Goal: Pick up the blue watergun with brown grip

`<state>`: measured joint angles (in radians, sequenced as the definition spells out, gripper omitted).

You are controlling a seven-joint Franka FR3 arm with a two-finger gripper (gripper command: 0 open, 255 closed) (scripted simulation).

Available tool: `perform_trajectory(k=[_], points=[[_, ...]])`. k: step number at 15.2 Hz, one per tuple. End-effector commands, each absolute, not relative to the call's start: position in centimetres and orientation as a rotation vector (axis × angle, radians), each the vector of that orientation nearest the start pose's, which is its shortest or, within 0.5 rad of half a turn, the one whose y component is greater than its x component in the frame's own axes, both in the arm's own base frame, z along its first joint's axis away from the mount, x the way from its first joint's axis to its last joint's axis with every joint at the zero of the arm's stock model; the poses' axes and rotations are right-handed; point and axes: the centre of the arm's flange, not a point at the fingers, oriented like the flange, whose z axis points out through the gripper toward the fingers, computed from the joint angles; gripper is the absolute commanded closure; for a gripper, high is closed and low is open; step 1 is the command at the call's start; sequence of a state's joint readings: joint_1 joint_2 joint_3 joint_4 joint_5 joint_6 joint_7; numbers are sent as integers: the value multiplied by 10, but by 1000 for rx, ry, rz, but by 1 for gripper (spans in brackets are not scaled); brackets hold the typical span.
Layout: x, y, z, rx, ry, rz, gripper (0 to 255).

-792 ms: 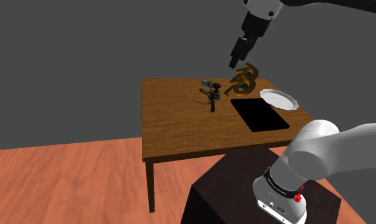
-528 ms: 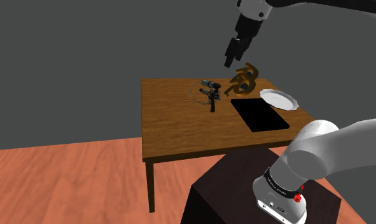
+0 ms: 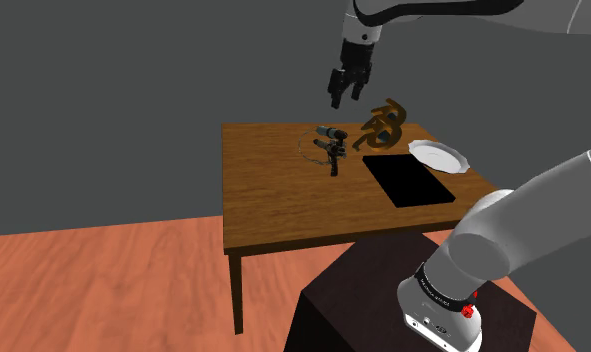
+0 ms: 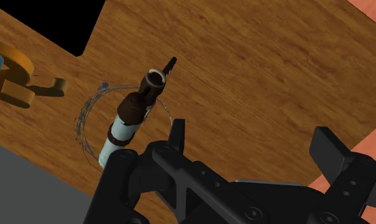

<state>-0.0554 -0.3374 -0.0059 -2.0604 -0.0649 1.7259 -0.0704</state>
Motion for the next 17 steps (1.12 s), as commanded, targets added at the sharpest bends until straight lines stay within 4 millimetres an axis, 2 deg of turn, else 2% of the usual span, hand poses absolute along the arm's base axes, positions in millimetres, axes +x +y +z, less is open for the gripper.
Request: perform_trajectory(k=[1,9,17], points=[[478,-44,561,-3210,27,53,0],[564,-100,500,-3213,257,255,0],[632,-169,431,-3187,488,458,0]])
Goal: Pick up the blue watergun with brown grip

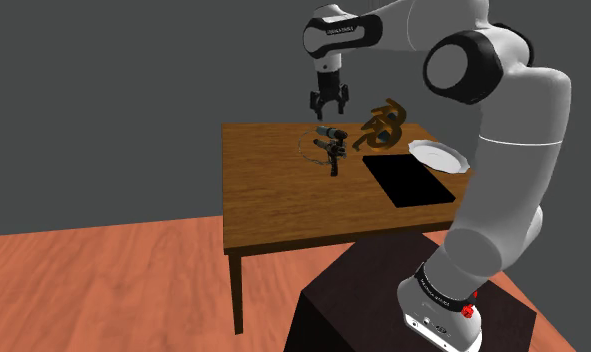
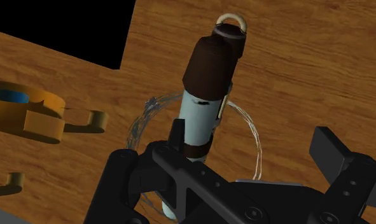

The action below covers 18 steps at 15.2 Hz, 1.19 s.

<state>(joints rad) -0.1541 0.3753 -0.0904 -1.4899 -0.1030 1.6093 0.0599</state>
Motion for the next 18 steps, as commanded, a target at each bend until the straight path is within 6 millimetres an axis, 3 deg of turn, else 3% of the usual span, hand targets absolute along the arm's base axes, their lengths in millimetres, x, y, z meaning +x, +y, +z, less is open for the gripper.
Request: perform_trajectory(k=[1,7,16,17,18], points=[[639,-179,422,-3181,517,484,0],[674,-234,370,-3142,677,624,0],[674,-234,330,-3142,677,624,0],[674,-234,331,-3142,677,624,255],[674,-233,331,-3142,677,624,255]])
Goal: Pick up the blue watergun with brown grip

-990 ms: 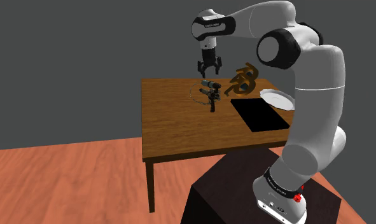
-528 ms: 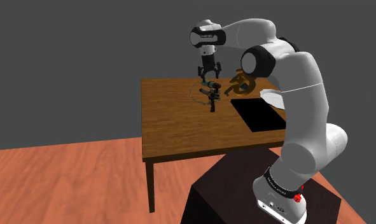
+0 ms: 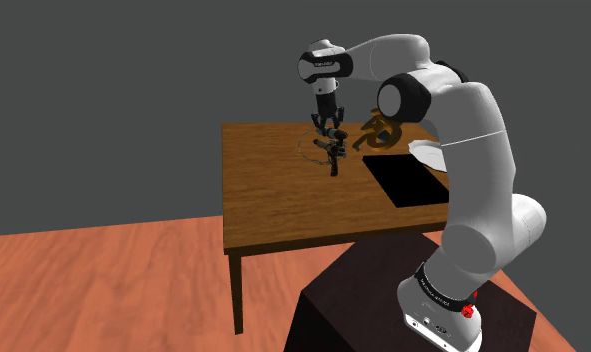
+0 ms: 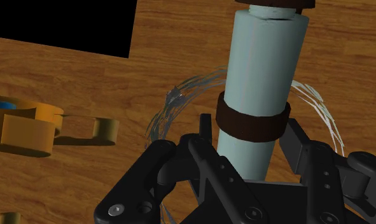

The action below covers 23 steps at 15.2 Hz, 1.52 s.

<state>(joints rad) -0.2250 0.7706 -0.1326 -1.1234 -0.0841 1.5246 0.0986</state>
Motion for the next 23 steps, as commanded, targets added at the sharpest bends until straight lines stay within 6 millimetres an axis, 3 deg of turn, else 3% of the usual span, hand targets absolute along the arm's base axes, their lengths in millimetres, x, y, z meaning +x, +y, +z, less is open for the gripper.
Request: perform_trajectory(k=[1,8,23], points=[[674,-233,331,-3142,677,624,255],[674,-234,330,-3142,677,624,255],[674,-234,409,-3142,677,624,255]])
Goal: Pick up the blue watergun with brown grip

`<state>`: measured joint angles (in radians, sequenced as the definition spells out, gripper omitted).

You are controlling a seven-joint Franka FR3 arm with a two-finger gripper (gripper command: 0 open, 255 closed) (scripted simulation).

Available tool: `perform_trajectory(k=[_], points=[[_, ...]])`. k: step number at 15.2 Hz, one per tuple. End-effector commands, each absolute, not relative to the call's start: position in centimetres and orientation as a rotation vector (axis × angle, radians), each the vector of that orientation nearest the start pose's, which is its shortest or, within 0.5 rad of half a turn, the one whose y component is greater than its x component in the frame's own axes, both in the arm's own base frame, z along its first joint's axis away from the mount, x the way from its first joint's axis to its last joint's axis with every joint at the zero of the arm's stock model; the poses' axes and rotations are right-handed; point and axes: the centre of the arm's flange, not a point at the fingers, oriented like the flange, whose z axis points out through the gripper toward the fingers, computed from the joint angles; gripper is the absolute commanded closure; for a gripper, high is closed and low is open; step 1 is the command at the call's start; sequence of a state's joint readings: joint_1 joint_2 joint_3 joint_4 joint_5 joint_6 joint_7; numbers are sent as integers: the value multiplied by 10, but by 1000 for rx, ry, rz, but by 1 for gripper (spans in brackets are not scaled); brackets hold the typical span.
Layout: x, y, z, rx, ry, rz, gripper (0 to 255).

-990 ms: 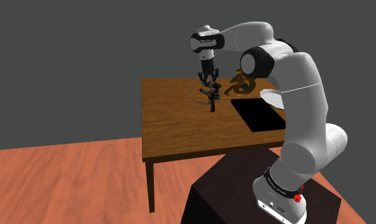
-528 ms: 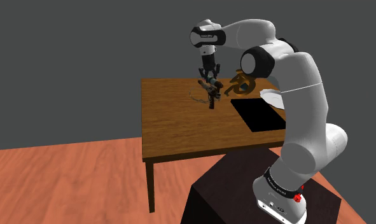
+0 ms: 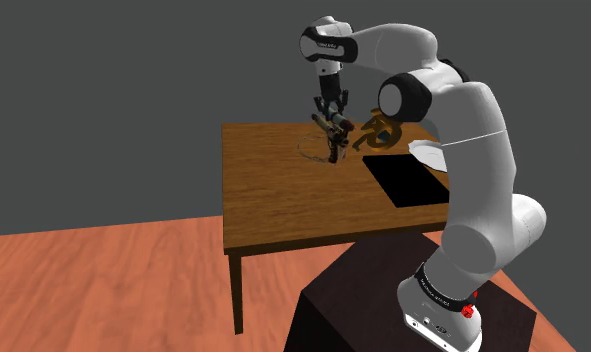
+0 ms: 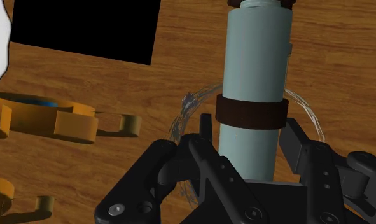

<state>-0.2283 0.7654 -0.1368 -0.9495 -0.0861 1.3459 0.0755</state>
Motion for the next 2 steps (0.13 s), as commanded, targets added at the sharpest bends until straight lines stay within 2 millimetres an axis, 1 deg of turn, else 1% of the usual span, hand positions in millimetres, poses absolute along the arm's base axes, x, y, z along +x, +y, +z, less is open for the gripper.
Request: perform_trajectory(k=[1,2], points=[[674,-234,410,-3142,677,624,255],[674,-234,410,-3142,677,624,255]])
